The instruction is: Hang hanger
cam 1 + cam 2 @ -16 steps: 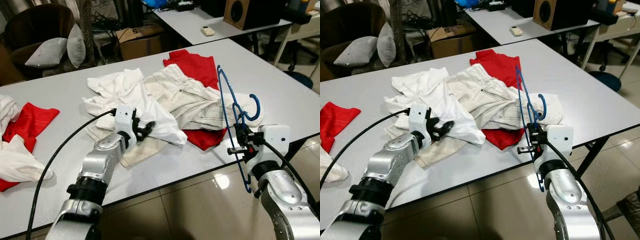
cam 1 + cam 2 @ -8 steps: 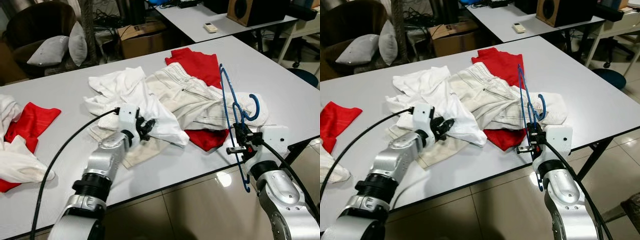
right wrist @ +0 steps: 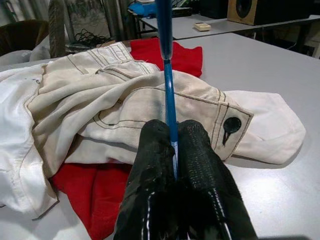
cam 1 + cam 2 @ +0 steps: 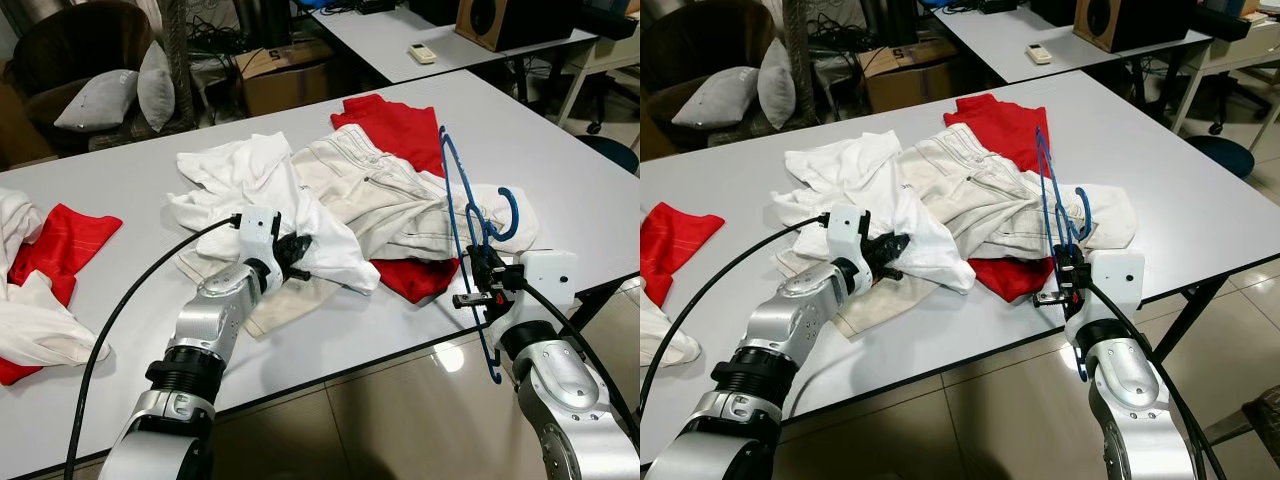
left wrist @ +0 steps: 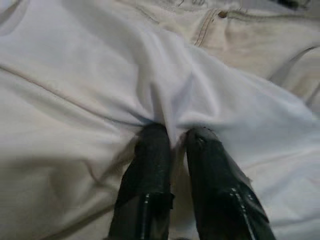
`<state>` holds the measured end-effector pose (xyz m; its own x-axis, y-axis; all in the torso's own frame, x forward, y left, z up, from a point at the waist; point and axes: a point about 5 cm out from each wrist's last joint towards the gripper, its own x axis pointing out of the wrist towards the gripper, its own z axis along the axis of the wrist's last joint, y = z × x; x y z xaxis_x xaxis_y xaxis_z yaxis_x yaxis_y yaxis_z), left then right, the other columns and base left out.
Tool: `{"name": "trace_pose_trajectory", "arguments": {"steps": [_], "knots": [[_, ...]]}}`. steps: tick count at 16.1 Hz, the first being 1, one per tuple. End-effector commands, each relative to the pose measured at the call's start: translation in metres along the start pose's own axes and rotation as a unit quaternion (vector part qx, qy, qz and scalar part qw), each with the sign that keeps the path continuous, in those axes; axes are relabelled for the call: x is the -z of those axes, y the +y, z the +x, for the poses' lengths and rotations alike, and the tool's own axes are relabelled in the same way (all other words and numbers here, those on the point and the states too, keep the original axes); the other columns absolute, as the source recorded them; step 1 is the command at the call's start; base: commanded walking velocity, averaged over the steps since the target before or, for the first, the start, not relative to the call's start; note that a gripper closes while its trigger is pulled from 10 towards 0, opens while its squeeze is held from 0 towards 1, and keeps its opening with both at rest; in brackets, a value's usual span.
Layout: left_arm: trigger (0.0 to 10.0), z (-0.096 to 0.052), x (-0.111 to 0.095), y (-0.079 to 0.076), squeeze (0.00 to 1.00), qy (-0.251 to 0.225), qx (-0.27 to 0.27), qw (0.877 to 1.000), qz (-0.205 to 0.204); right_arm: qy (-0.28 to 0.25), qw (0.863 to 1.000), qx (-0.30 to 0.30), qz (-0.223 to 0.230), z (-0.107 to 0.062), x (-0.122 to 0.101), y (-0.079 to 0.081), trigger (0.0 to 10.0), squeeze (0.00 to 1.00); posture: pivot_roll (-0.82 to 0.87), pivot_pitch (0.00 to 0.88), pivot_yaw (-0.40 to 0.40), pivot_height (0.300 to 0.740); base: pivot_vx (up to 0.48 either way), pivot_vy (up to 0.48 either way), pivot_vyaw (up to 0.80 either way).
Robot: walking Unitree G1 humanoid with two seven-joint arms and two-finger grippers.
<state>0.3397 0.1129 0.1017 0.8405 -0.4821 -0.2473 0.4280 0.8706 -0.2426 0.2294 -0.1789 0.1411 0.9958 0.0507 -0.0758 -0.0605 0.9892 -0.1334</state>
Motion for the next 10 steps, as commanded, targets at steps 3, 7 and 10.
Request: {"name": "trace_pose_trajectory", "arguments": {"steps": [3, 7, 10], "knots": [[0.0, 0.001, -0.021, -0.001, 0.00, -0.035, 0.016, 0.999, 0.000, -0.004, 1.000, -0.001, 0.002, 0.003, 0.000, 0.003, 10.0, 0.00, 0.00, 0.000, 0.155, 0.740, 0.000, 0.000, 0.00], [0.0, 0.004, -0.058, -0.002, 0.00, -0.085, 0.028, 0.996, -0.018, -0.009, 1.000, 0.013, 0.006, 0.004, 0.000, 0.001, 10.0, 0.00, -0.01, 0.000, 0.177, 0.740, 0.000, 0.000, 0.00], [0.0, 0.002, -0.123, -0.003, 0.00, -0.165, 0.048, 0.985, -0.011, -0.014, 1.000, 0.019, 0.006, 0.004, 0.000, 0.000, 10.0, 0.00, -0.01, 0.000, 0.184, 0.740, 0.000, 0.000, 0.00]]}}
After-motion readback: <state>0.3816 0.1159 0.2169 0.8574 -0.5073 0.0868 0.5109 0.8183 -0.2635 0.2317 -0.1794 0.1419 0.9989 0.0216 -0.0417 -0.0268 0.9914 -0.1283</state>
